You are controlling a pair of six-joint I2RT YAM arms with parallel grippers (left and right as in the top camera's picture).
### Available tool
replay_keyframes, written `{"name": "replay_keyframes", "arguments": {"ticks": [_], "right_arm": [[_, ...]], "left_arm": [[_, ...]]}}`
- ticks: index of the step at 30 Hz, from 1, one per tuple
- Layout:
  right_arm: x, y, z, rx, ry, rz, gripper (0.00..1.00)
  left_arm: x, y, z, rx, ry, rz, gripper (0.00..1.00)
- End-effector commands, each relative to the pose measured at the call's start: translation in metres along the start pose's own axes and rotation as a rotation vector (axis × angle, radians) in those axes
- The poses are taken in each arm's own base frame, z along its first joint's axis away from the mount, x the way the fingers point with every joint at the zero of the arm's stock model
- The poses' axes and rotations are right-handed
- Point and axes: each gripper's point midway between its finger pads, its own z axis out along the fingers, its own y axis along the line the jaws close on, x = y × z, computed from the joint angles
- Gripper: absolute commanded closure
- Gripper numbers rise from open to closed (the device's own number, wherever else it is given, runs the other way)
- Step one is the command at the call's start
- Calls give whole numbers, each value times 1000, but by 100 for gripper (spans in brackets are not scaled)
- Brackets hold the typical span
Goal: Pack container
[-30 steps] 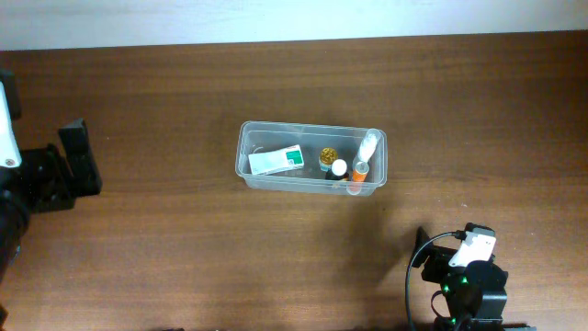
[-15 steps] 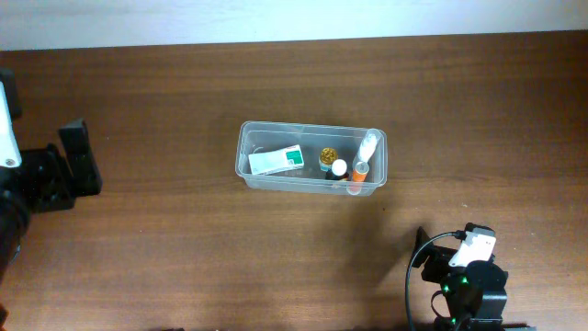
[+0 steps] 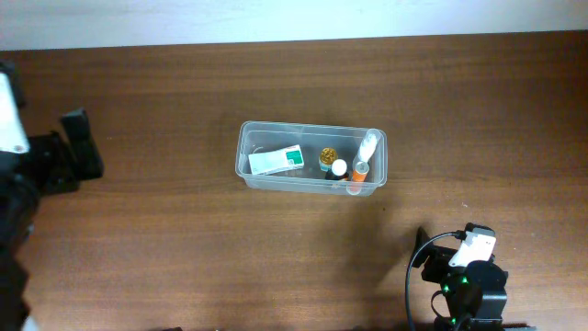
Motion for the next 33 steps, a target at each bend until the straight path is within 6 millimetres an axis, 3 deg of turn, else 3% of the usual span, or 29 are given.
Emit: {"name": "replay_keyframes", "arguments": {"ticks": [1,8,18,26,33], "right_arm": [[1,2,1,-11,-1,-6,2],[1,2,1,-11,-1,-6,2],[1,2,1,-11,-1,-6,2],[2,2,1,-11,-1,-6,2],[1,2,1,-11,-1,-6,1]], "left_arm": [[39,-12,20,67,-7,-13,0],[136,-22,62,87,-47,-10,0],[244,-53,90,210,-120,3,0],[302,-72,105,267,-142,36,0],[316,-70,118,224,-184,-13,0]]}}
